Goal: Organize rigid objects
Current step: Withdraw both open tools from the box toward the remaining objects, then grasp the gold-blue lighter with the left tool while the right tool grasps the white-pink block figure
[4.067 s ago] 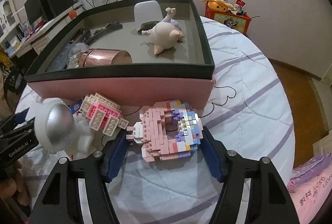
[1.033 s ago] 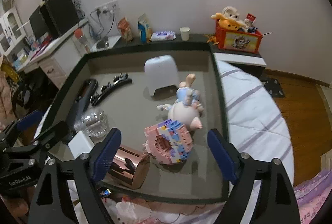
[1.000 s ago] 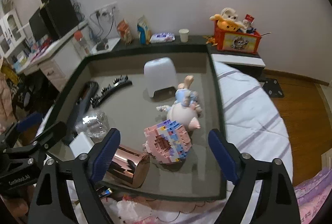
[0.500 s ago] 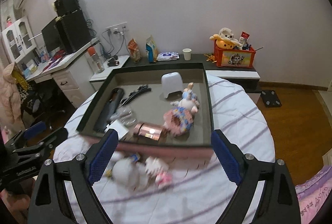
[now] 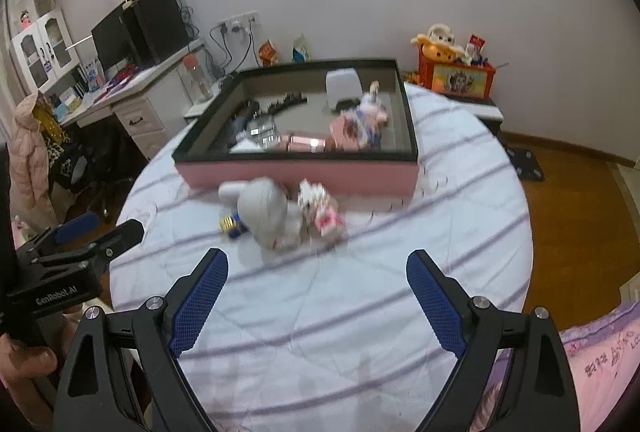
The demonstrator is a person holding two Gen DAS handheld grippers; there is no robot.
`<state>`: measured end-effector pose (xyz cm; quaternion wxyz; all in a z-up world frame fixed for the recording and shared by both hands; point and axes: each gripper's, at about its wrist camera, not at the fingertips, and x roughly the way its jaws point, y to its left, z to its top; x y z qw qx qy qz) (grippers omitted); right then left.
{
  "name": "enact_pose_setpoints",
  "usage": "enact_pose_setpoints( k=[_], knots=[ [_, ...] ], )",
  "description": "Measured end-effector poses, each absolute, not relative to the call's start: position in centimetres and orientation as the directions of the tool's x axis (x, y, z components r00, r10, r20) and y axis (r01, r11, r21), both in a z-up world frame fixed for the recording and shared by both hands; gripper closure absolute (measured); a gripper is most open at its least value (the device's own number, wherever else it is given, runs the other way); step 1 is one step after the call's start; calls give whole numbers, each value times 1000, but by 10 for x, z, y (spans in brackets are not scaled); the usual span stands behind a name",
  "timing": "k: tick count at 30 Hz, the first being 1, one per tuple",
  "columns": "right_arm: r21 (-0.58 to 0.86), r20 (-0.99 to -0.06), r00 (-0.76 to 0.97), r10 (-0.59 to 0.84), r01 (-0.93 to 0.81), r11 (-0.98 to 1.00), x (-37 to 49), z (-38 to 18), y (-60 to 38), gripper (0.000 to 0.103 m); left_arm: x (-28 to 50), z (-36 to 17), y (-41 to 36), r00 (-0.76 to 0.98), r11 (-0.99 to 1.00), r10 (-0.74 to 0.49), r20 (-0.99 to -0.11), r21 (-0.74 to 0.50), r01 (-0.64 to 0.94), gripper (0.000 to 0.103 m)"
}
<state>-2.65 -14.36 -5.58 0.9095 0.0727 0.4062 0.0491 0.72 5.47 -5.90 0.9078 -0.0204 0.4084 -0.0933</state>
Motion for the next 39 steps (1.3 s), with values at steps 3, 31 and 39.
enact_pose_setpoints(
  k=[3, 31, 39],
  knots=[
    [195, -744, 648, 163, -23, 981, -29, -63, -146, 11, 3, -62, 51, 644, 981, -187, -742, -110, 159, 0],
    [128, -802, 588, 103, 0, 992, 28, -99, -160, 13, 64, -121, 3, 562, 964, -188, -805, -41, 264, 1],
    [120, -818, 562, 123, -43, 992, 48, -111, -154, 28, 78, -134, -8, 538, 948, -237, -809, -71, 311, 14]
  ],
)
